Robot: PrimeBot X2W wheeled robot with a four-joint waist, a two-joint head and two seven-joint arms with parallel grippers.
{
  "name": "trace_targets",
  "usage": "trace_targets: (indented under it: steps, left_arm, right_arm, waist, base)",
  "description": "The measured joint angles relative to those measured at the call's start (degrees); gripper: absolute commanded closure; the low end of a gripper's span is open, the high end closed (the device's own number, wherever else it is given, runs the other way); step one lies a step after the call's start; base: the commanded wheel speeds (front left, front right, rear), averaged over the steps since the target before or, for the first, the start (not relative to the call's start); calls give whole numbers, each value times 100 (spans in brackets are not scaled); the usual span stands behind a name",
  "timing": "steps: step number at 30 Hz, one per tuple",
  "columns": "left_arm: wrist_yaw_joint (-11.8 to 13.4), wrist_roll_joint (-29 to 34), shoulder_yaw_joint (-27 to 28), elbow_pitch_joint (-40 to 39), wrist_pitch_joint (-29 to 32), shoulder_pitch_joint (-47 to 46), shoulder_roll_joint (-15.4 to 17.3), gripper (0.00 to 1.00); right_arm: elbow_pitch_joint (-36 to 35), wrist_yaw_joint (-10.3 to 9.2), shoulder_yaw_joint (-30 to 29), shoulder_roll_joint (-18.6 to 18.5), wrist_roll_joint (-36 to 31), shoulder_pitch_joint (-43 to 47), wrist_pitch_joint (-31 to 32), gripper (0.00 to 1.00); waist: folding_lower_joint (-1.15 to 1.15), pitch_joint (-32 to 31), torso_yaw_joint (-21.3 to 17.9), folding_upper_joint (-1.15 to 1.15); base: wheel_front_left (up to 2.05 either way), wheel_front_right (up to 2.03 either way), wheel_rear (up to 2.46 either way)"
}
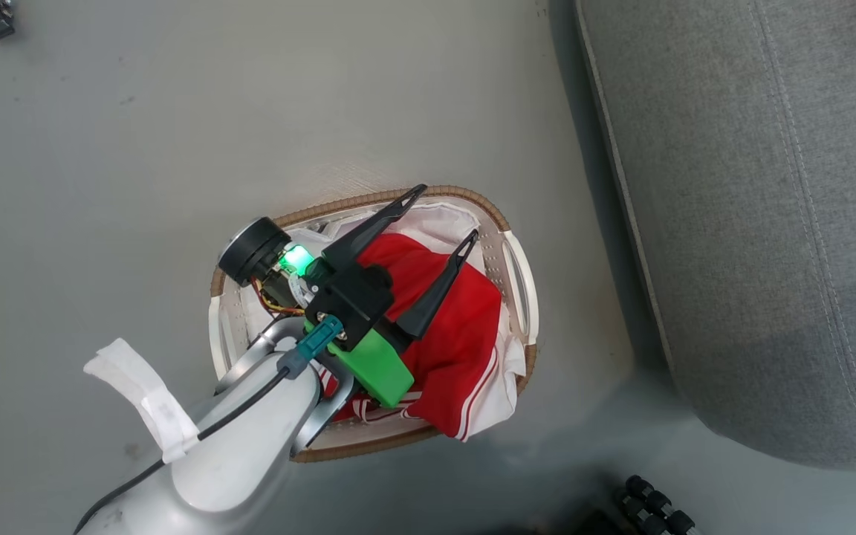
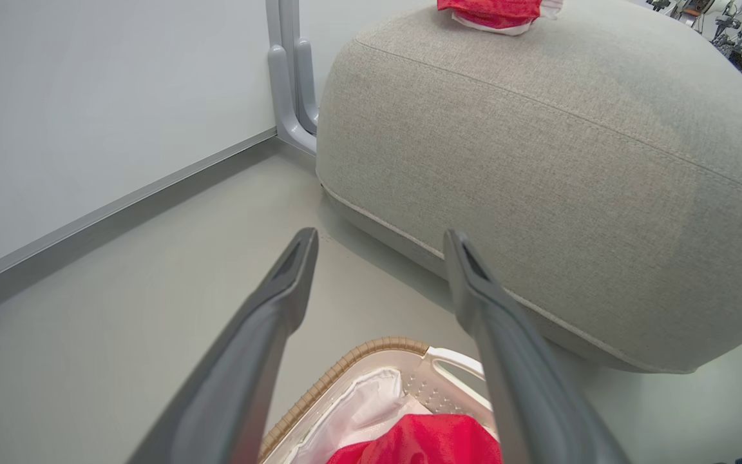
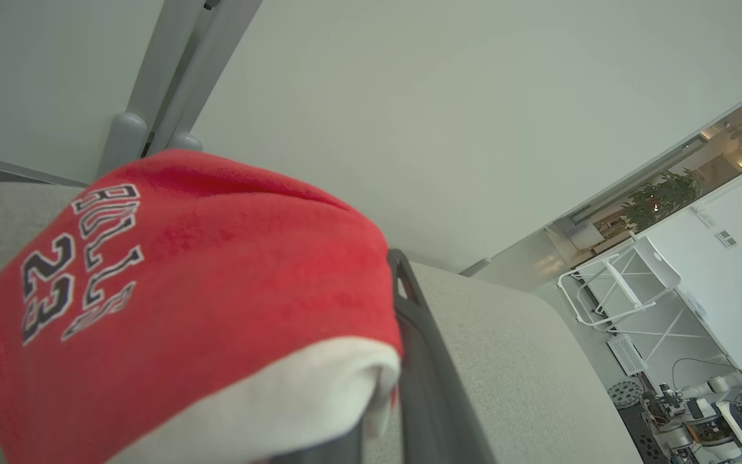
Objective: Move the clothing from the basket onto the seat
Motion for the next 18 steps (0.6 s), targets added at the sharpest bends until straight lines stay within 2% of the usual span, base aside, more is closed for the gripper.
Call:
trace_targets:
  steps: [3,5,6,7,8,9,18]
  left_arm:
    - [0,3,-36,-34,52,4,112,0]
    - [5,2,-33,-54,66,20,182,0]
    - [29,1,-26,-65,67,36,218,0]
    - [46,-5,-21,-70,68,54,247,0]
    - [54,-5,-15,-81,68,83,279,0]
    - [78,-7,-14,-109,67,107,298,0]
    - [155,-141,-11,-96,16,305,291,0]
  right_arm:
    - [186,0,-222,141,-311,305,-29,100]
    - [210,0,-411,263,-386,420,-34,92]
    - [155,0,-477,348,-413,482,-34,62]
    - [73,-1,-504,414,-426,551,-35,62]
    - [-24,0,-514,525,-422,644,-35,12]
    - [-109,0,-520,616,-413,753,-36,0]
    - [-658,0,-533,1192,-14,1925,-43,0]
  waist:
    - [0,101,2,0]
    - [0,114,-31,0]
    - [0,112,-56,0]
    - [0,108,-78,0]
    - [0,101,-111,0]
    - [0,92,-145,0]
    - [0,-167,-350,0]
  base:
    - [0,0,0]
    - [0,0,0]
    - [0,0,0]
    - [0,0,0]
    - [0,0,0]
    - [0,0,0]
    - [0,0,0]
